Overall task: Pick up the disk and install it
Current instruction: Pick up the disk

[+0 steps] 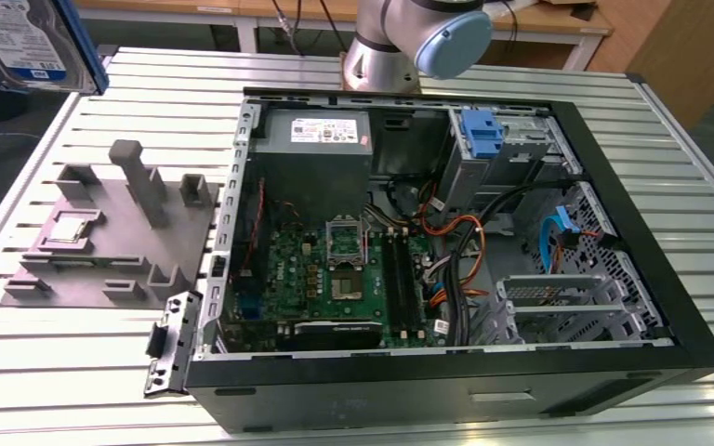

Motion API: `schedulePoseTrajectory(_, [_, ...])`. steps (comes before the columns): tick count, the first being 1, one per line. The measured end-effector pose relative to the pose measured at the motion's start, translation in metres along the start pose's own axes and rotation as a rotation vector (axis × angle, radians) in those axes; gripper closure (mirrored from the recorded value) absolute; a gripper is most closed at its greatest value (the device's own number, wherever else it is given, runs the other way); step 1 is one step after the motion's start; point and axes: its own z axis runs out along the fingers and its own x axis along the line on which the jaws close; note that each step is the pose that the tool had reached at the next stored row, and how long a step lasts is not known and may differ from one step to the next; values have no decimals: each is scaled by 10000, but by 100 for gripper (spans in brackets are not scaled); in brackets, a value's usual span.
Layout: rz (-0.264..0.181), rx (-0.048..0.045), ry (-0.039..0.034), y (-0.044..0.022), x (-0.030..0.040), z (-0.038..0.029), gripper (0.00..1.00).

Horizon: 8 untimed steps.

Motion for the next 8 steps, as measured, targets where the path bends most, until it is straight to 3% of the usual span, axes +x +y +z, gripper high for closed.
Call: schedulePoseTrajectory(8, [0, 0, 0, -26, -2, -2, 65])
